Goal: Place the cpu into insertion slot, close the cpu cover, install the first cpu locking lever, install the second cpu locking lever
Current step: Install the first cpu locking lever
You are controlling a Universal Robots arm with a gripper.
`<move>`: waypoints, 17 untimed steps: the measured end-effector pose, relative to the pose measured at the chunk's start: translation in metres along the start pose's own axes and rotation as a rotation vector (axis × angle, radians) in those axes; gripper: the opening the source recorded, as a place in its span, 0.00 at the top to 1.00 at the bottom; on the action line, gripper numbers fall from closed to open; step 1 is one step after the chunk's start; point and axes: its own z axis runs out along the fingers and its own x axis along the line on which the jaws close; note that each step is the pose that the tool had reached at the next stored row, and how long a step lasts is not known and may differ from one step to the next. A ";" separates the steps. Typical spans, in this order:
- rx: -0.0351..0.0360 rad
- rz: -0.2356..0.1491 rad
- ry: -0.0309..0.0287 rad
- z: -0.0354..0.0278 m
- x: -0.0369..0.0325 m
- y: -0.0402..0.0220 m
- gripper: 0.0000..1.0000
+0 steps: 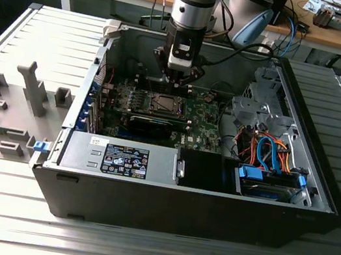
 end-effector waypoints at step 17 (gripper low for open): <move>-0.0011 -0.058 -0.0019 0.0000 0.0000 0.0000 0.89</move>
